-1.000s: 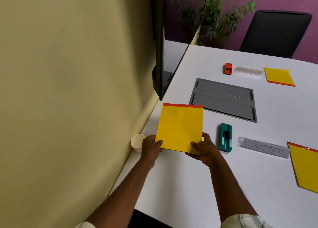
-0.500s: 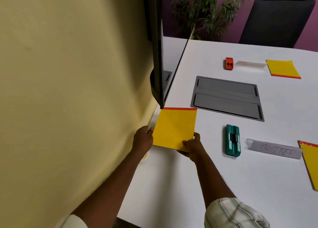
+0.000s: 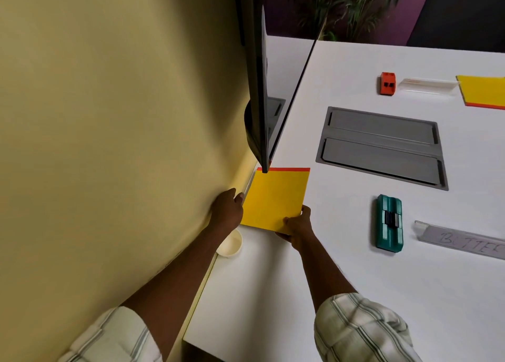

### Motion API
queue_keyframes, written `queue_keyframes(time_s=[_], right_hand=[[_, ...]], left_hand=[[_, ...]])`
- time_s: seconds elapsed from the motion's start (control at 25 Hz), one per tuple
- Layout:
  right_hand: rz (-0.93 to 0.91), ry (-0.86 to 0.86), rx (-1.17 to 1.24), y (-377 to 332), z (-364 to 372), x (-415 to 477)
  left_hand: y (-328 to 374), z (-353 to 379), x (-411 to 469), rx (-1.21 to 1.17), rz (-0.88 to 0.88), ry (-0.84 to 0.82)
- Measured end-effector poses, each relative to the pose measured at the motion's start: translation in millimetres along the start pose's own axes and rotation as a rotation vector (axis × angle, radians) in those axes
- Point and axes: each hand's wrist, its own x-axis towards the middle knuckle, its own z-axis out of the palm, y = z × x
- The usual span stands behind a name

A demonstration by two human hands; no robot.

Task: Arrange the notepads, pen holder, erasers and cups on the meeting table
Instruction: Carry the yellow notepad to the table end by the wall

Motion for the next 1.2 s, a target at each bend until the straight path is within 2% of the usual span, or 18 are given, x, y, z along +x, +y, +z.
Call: queue_keyframes(time_s=[0.2,0.4,0.56,0.68,0.84,1.2], right_hand=[[0.005,-0.012,0.018,6.2,11.1,9.0],[-0.022,-0.001,-0.04,12.0,19.5,13.8],[-0.054,0.098,-0.323,17.3,19.5,18.9],[0.021,0.227,-0.581,9.8,25.6,21.9],[0.044,0.275,-0.702,5.0,28.6,25.8],[-0.006,0.258,-0.667,6.2,9.4,18.8]], left_hand=[[-1.6,7.6,2.3,-0.071,0.041,0.087],[-0.8,11.2,5.4,-0.104,0.038,0.08],[-1.3,11.2,8.2,-0.066,0.029,0.073],[-1.7,14.6,5.6,-0.048,0.031,0.046],[0.5,14.8,0.9,-0.03,0.05,0.053],[10.7,28.9,-12.7,-0.011,0.09,0.034]])
